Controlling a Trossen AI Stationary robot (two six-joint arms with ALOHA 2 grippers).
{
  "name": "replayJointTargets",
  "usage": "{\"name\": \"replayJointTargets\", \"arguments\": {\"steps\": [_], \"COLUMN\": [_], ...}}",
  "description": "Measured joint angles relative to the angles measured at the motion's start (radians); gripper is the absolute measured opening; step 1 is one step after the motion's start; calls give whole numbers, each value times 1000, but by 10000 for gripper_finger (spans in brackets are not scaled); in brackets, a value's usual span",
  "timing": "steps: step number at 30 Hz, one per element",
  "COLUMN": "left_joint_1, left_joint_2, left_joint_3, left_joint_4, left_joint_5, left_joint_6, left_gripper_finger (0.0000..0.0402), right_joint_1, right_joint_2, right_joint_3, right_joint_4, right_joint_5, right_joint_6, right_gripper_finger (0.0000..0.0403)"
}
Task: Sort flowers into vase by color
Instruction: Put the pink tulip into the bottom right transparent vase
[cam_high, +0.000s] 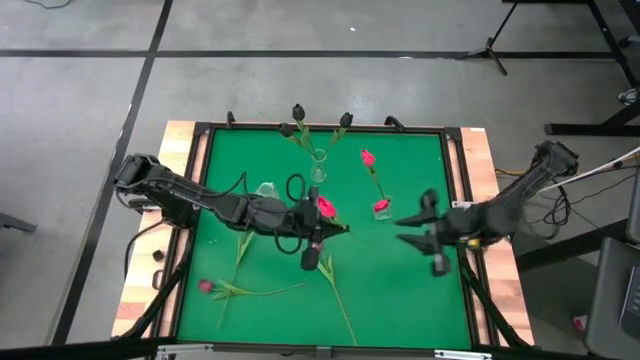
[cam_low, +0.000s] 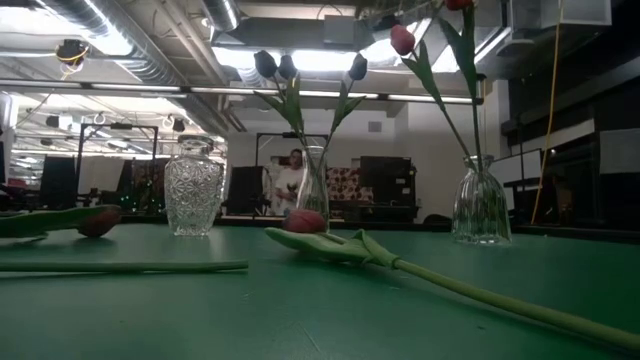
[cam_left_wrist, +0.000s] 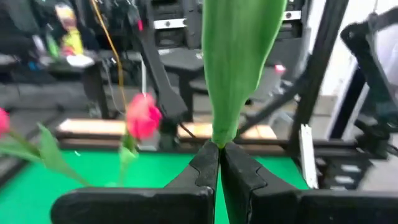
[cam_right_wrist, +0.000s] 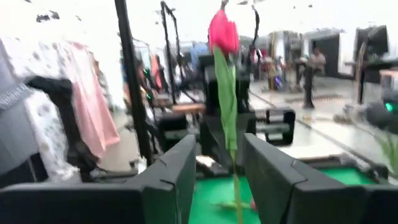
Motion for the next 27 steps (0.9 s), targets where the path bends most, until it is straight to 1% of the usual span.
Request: {"name": "replayJointTargets", "arguments": {"steps": [5,9,14,18,24,27], "left_joint_1": [35,72,108,131,170,191], "left_joint_2": [0,27,125,178,208,227], "left_joint_3": [0,2,2,2,1,1], "left_joint_4": [74,145,212,311,361,415], "left_joint_5": [-71,-81,-114,-124,-131,-101], "left_joint_6": [52,55,78,78,68,42], "left_gripper_finger": [7,7,7,7,7,7], "right_joint_1": [131,201,254,286,334,352], "right_joint_2": [-116,-136,-117,-99,-82,-82], "right_joint_3": [1,1,0,0,0,0], "right_joint_4": [3,9,11,8,13,14], "right_joint_5": [126,213,251,279,333,356], "right_joint_6": [-132,-186,-200,-199,-198,-198], "right_gripper_finger": [131,131,131,131,131,131]}}
